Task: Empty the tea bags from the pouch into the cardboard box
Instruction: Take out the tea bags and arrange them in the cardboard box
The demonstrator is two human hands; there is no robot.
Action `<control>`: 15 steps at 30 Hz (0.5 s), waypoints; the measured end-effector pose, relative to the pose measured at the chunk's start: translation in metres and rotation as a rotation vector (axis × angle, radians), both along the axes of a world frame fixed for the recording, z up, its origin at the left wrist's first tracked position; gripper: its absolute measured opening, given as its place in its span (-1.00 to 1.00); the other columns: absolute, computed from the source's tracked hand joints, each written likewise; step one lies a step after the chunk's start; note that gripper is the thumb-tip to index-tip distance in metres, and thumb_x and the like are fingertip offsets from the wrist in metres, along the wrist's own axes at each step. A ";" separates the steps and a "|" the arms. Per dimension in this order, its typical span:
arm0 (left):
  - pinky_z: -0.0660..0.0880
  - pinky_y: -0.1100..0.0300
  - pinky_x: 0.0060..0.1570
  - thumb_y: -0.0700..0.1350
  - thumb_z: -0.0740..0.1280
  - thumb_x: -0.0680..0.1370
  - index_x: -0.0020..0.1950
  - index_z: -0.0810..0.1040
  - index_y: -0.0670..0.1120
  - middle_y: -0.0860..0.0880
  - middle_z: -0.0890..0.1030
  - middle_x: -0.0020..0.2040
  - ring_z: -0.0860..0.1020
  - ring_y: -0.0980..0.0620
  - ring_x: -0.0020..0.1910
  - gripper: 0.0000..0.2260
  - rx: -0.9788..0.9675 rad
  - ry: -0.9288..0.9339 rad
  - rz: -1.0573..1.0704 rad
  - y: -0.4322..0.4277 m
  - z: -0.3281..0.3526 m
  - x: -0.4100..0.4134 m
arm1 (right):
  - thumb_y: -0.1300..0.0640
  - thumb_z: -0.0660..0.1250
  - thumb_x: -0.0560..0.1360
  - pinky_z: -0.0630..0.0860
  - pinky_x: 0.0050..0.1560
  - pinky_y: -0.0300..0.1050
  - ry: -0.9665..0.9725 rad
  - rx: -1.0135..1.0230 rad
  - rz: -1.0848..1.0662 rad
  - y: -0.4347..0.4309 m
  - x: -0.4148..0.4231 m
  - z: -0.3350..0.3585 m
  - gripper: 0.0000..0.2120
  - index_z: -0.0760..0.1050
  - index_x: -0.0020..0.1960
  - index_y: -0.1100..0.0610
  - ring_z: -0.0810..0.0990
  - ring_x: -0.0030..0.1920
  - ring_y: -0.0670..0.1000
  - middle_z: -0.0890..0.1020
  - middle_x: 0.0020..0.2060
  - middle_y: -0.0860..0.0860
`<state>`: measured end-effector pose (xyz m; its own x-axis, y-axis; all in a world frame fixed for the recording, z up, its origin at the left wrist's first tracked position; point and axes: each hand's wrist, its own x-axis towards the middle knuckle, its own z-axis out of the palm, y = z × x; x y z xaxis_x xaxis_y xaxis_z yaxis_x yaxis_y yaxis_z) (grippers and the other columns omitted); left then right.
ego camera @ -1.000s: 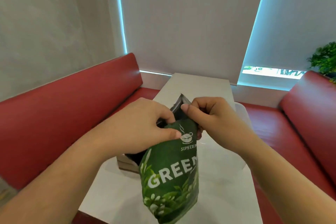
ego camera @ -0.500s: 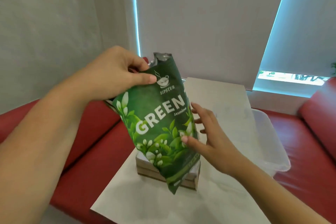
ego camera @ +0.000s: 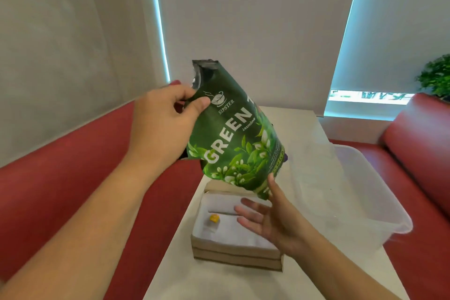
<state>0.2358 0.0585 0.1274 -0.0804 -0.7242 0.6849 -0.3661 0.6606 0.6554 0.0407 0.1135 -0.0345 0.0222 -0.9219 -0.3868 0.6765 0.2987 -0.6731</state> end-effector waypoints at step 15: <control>0.49 0.20 -0.21 -0.13 0.42 0.47 -0.17 0.60 -0.09 0.09 0.59 -0.20 0.55 0.15 -0.19 -0.95 -0.157 -0.043 -0.199 -0.025 -0.106 -0.015 | -0.01 0.49 0.36 0.47 0.19 0.30 0.036 -0.452 -0.427 -0.077 0.039 0.005 -0.28 0.24 0.42 -0.05 0.56 0.21 0.21 0.55 0.25 0.18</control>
